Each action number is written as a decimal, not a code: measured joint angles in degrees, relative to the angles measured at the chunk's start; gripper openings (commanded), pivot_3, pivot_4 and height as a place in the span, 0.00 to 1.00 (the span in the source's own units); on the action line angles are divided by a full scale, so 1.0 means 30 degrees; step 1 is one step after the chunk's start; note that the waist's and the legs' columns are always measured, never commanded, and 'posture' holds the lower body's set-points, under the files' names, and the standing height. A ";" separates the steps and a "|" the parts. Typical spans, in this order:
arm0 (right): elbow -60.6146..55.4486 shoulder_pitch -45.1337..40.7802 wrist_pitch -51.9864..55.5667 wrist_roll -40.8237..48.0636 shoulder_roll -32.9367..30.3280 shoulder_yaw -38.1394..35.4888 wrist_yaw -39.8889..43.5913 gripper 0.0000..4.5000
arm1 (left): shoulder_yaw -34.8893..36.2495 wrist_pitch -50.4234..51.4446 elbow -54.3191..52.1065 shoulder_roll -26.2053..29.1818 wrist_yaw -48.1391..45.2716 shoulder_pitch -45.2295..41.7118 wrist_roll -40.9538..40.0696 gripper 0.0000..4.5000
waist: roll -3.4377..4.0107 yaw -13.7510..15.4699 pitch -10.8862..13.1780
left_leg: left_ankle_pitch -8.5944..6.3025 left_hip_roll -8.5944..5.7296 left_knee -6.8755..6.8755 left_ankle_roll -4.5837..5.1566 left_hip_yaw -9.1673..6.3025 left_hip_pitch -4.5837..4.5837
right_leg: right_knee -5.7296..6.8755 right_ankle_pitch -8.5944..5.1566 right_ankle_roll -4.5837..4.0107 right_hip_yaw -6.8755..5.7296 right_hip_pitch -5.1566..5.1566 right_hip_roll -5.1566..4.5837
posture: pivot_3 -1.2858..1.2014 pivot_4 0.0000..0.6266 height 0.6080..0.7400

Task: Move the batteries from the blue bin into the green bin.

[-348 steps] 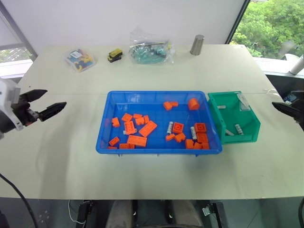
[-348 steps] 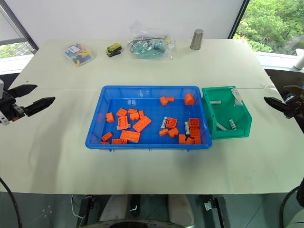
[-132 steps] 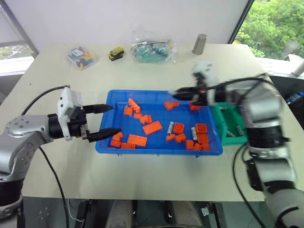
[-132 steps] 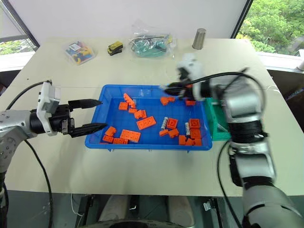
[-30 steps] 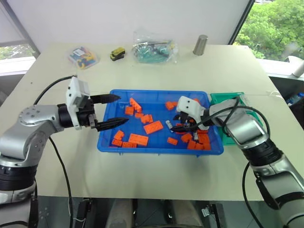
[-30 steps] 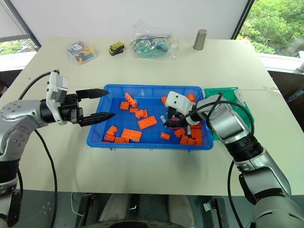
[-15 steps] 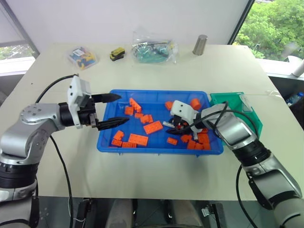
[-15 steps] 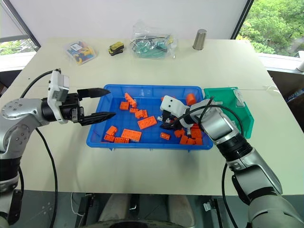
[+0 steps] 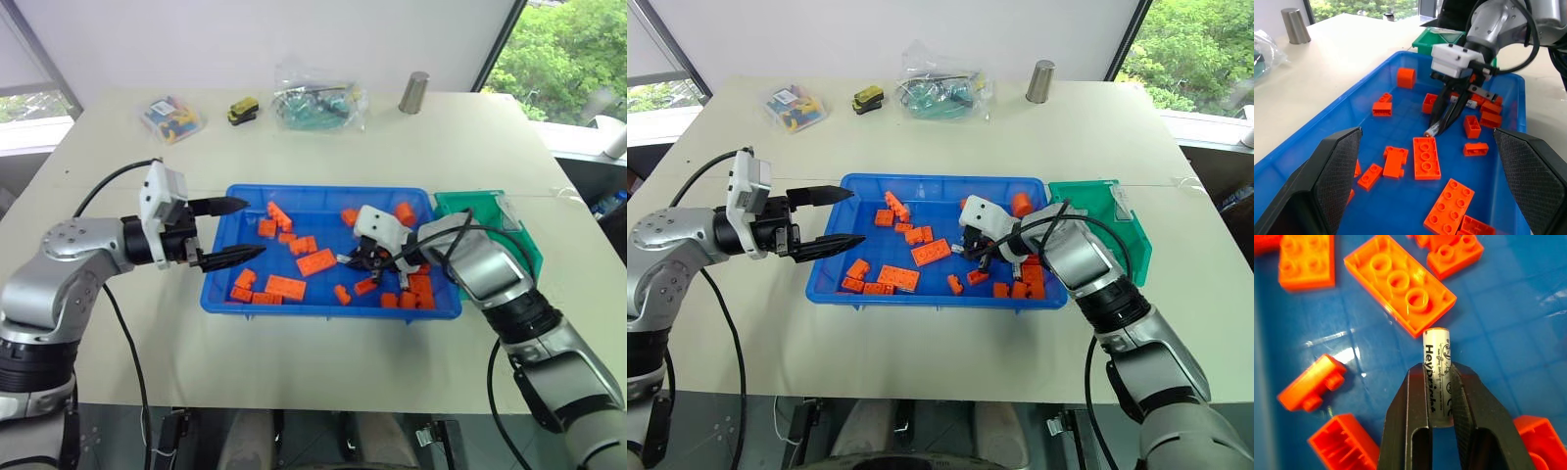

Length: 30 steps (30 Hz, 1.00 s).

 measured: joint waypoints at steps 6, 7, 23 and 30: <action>-0.2079 -0.0034 0.3064 0.2199 -0.1762 -0.3863 -0.0237 0.01 | -0.0042 -0.0046 0.0123 -0.0019 -0.0223 -0.0177 0.0013 1.00 | 0.0000 0.0082 0.0000 | 0.0000 -0.0014 0.0000 0.0001 -0.0001 -0.0001 | -0.0007 0.0000 0.0000 -0.0001 0.0009 -0.0020 | 0.52 0.24 1.00; -0.2084 -0.0068 0.3737 0.2599 -0.2339 -0.4890 -0.0356 0.01 | -0.0057 -0.0070 0.0191 -0.0019 -0.0283 -0.0190 0.0031 1.00 | 0.0000 0.0095 0.0000 | -0.0001 -0.0017 -0.0001 0.0001 -0.0001 -0.0001 | -0.0010 -0.0001 0.0000 -0.0002 0.0009 -0.0024 | 0.52 0.24 1.00; -0.0646 0.4278 0.3755 0.3254 -0.6758 -0.9656 -0.2499 0.57 | -0.1072 -0.0372 0.1331 -0.0869 -0.1030 -0.1486 0.0561 1.00 | -0.0002 -0.0025 -0.0002 | -0.0004 0.0002 -0.0005 0.0008 0.0020 0.0005 | -0.0016 -0.0001 0.0002 0.0022 0.0006 0.0013 | 0.52 0.24 1.00; -0.0671 0.2743 0.2244 0.3318 -0.7102 -0.8229 -0.2122 0.67 | -0.1329 -0.0410 0.1368 -0.0916 -0.1138 -0.1495 0.0622 1.00 | 0.0000 -0.0079 0.0000 | -0.0004 0.0011 -0.0009 0.0008 0.0016 0.0007 | -0.0015 -0.0001 0.0002 0.0021 0.0000 0.0022 | 0.52 0.24 1.00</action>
